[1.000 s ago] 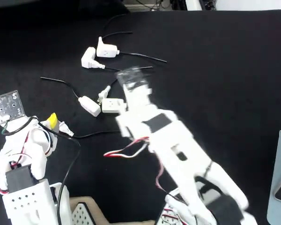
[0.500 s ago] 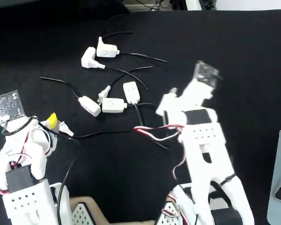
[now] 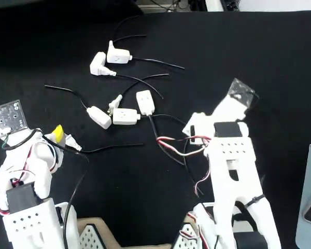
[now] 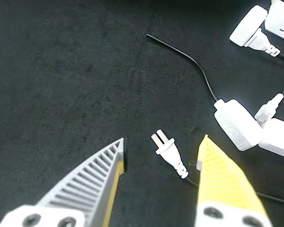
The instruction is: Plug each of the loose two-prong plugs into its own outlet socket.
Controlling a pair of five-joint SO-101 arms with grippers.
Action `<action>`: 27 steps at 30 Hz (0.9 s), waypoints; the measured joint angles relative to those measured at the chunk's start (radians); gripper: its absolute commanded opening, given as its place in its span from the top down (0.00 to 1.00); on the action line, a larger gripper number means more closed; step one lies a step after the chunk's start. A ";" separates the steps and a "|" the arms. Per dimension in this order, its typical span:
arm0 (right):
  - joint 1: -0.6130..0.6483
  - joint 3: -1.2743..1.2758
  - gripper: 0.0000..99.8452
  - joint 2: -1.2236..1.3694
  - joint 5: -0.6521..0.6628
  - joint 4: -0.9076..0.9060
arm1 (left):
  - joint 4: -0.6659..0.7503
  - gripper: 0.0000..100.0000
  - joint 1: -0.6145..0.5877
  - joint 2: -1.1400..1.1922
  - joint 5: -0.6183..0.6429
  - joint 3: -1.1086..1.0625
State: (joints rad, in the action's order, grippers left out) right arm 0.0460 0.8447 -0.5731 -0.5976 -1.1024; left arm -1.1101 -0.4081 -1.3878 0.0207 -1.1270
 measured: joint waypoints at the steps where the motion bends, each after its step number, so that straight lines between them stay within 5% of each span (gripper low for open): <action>1: 0.000 -0.018 0.77 0.000 0.052 -0.014 | 0.000 0.75 0.000 0.000 0.000 0.000; 4: -0.017 -0.051 0.78 0.000 0.273 -0.026 | 0.000 0.75 0.000 0.000 0.000 0.000; 17: -0.026 0.068 0.78 0.000 1.594 0.021 | 0.000 0.75 0.000 0.000 0.000 0.000; 27: -0.034 0.201 0.78 0.002 1.930 0.450 | 0.000 0.75 0.000 0.000 0.000 -0.005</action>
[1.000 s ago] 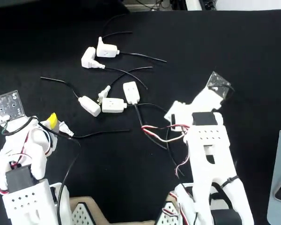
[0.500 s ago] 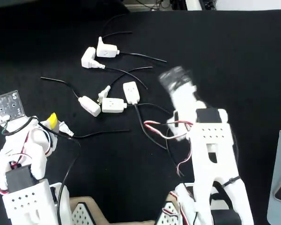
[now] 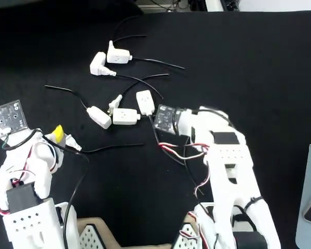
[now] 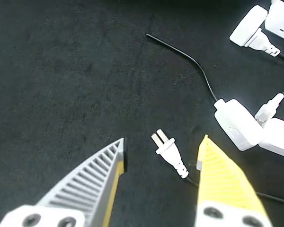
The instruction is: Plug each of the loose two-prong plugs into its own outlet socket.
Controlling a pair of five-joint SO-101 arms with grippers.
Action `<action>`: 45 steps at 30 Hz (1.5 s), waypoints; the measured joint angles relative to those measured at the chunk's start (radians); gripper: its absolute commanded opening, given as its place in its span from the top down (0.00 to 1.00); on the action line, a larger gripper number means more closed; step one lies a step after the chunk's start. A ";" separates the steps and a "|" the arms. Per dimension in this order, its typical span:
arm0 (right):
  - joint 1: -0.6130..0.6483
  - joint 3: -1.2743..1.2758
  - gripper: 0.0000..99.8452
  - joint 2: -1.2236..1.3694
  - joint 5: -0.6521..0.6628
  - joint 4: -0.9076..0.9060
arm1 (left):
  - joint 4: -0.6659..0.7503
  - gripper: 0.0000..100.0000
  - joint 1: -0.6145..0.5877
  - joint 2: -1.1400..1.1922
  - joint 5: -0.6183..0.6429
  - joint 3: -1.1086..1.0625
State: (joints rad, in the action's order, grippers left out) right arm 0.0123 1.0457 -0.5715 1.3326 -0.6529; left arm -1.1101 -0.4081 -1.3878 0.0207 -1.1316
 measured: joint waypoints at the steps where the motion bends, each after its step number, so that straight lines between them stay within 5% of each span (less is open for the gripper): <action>1: -0.003 0.006 0.78 0.011 0.020 0.028 | 0.000 0.75 0.000 0.000 0.000 -0.002; 24: -0.003 -0.164 0.79 0.456 0.092 0.051 | 0.000 0.75 0.000 0.000 0.000 -0.002; 29: 0.002 -0.241 0.99 0.563 0.092 0.043 | 0.000 0.75 0.000 0.000 0.000 -0.002; 36: -0.003 -0.269 0.99 0.583 0.092 0.041 | 0.000 0.75 0.000 0.000 0.000 -0.002; 45: 0.018 -0.264 0.99 0.419 -0.066 -0.235 | 0.000 0.75 0.000 0.000 0.000 -0.002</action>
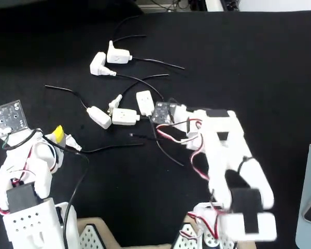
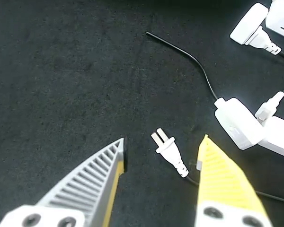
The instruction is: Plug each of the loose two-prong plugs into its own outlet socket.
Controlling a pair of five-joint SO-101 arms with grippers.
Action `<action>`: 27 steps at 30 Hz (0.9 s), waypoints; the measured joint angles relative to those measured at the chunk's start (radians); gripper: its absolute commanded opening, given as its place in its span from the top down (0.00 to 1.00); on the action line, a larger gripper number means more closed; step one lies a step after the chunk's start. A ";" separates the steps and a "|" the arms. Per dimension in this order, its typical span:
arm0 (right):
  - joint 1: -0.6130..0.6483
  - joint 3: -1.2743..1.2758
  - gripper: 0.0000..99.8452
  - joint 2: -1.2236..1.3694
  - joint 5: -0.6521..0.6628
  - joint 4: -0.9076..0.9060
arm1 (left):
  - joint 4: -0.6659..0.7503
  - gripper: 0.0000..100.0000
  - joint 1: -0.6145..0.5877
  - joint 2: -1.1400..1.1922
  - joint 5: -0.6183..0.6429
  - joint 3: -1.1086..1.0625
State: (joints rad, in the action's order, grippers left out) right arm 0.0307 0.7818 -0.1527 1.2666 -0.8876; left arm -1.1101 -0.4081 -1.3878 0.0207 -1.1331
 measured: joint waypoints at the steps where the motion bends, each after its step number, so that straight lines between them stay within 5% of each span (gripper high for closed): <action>1: 0.014 0.000 0.99 -0.034 -0.040 -0.038 | 0.000 0.75 0.000 0.000 0.000 0.000; 8: 0.169 0.000 0.83 -0.203 -0.315 -0.233 | 0.000 0.75 0.000 0.000 0.000 0.000; 13: 0.232 0.000 0.83 -0.209 -0.499 -0.249 | 0.000 0.75 0.000 0.000 0.000 0.000; 27: 0.298 0.095 0.83 -0.218 -0.560 -0.216 | 0.000 0.75 0.000 0.000 0.000 0.000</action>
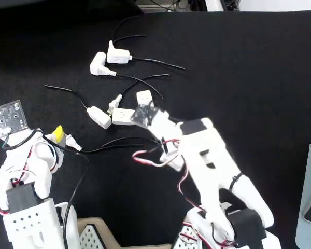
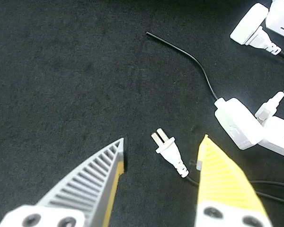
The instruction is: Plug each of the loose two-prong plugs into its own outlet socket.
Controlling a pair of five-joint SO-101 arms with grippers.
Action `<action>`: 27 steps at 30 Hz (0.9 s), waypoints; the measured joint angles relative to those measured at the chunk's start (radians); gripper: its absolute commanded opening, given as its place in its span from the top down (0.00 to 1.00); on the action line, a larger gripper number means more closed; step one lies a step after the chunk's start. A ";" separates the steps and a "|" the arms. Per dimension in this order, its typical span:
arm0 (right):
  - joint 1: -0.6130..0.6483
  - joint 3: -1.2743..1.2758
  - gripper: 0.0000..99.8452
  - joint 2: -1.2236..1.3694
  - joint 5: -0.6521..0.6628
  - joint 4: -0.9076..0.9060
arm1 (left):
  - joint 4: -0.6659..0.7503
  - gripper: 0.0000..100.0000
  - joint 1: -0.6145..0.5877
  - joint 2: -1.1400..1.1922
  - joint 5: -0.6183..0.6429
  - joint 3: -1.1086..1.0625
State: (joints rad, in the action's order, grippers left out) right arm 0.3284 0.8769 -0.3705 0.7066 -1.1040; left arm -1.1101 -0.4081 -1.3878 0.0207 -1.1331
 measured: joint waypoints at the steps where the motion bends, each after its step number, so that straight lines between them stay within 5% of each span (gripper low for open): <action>1: 0.005 0.028 0.83 0.000 0.000 0.023 | 0.000 0.75 0.000 0.000 0.000 0.000; 24: -0.002 0.160 0.83 0.000 -0.071 0.230 | 0.000 0.75 0.000 0.000 0.000 0.000; 27: -0.002 0.166 0.89 0.003 -0.072 0.241 | 0.000 0.75 0.000 0.000 0.000 0.000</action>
State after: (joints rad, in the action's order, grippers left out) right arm 0.3268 1.0426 -0.3675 0.6345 -0.8631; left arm -1.1101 -0.4081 -1.3878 0.0207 -1.1331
